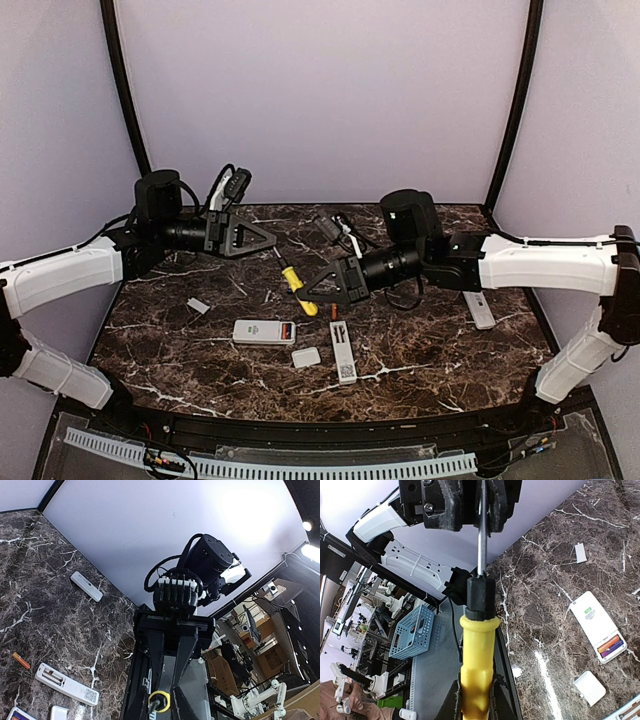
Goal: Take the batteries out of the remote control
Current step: Pass from the right arm to the left, then pass from the left arm to the right
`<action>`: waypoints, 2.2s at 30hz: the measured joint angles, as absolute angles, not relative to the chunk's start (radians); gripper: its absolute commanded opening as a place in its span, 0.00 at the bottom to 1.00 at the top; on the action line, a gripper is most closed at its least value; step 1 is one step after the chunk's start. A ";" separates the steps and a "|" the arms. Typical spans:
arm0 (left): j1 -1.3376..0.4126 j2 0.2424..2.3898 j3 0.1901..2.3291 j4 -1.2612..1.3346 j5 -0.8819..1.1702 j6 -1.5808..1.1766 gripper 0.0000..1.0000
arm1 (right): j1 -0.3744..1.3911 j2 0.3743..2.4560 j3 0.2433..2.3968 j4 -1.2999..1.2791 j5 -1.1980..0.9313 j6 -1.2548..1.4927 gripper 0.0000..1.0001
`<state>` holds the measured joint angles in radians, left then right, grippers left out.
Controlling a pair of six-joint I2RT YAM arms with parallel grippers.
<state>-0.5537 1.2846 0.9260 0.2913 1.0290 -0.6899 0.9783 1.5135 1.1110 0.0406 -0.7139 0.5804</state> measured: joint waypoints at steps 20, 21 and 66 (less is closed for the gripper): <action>-0.554 1.288 0.913 0.319 1.051 -0.722 0.00 | 0.979 1.513 1.111 0.060 -0.695 0.574 0.42; -0.554 1.288 0.912 0.322 1.044 -0.721 0.00 | 0.979 1.513 1.111 0.060 -0.684 0.579 0.53; -0.554 1.082 0.700 0.721 0.638 -0.982 0.00 | 1.068 1.547 0.932 0.830 -0.224 0.909 0.29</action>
<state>-0.5537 1.0824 0.7002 0.7208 0.6376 -0.9817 1.0683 1.5475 0.9318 0.8299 -0.2237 0.9092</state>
